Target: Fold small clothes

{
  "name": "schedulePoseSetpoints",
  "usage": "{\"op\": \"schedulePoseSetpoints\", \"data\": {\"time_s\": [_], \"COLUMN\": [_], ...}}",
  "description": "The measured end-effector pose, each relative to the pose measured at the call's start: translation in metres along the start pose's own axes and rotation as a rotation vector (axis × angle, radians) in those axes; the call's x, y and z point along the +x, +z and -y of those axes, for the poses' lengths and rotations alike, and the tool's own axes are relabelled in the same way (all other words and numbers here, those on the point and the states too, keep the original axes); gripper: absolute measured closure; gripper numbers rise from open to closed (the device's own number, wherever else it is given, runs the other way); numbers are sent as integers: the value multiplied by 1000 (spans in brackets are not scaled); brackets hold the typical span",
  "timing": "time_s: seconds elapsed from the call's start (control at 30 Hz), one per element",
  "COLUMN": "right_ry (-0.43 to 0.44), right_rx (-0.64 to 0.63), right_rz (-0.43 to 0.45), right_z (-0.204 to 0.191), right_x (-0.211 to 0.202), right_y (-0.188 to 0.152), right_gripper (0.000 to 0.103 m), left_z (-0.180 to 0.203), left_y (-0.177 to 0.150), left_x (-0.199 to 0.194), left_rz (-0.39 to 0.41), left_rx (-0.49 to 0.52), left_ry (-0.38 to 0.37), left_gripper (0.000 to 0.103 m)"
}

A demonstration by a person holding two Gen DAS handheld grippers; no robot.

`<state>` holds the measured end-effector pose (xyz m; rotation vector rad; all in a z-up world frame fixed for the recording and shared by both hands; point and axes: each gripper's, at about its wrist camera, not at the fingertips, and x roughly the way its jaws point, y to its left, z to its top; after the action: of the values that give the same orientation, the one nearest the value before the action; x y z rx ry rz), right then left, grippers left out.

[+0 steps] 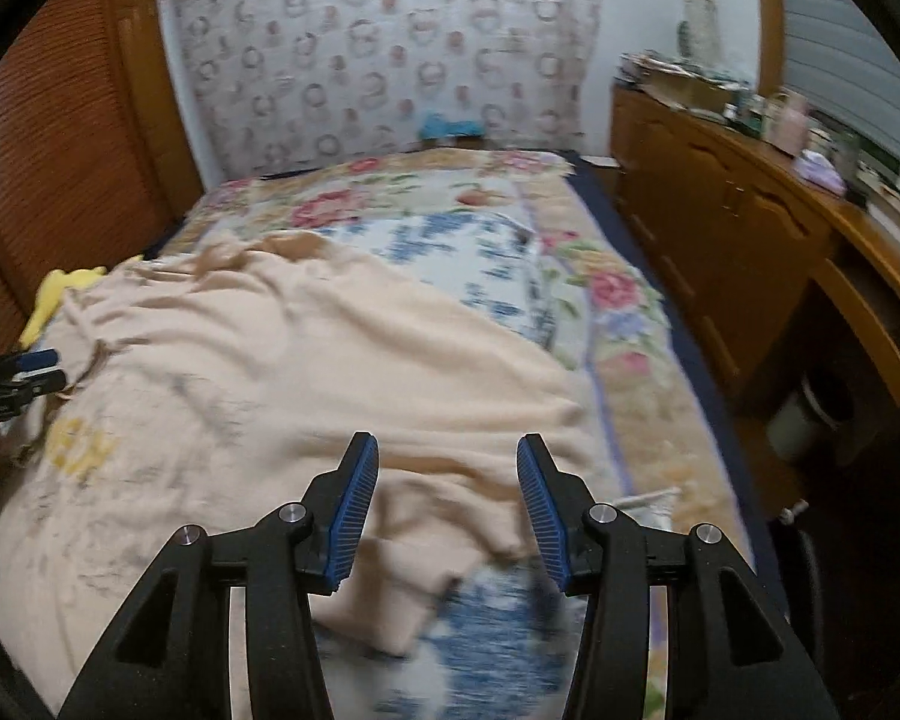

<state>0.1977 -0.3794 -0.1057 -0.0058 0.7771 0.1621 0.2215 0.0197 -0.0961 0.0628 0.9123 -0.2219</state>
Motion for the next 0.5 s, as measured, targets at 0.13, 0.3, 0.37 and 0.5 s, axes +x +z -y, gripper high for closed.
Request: {"op": "schedulePoseSetpoints", "data": {"time_s": [0.13, 0.3, 0.37, 0.5], "right_ry": [-23, -30, -26, -20], "right_rx": [26, 42, 39, 50], "right_rz": [-21, -37, -42, -55], "right_z": [1, 7, 11, 20], "right_x": [8, 14, 13, 13], "right_y": [1, 9, 11, 11], "right_gripper": [53, 53, 53, 53], "left_z": [1, 2, 5, 11], "left_y": [-1, -2, -5, -5], "left_x": [5, 5, 6, 9], "left_rz": [-12, -6, 3, 2], "left_rx": [4, 13, 29, 54], "left_ry": [3, 7, 3, 7], "left_gripper": [26, 25, 19, 13]}}
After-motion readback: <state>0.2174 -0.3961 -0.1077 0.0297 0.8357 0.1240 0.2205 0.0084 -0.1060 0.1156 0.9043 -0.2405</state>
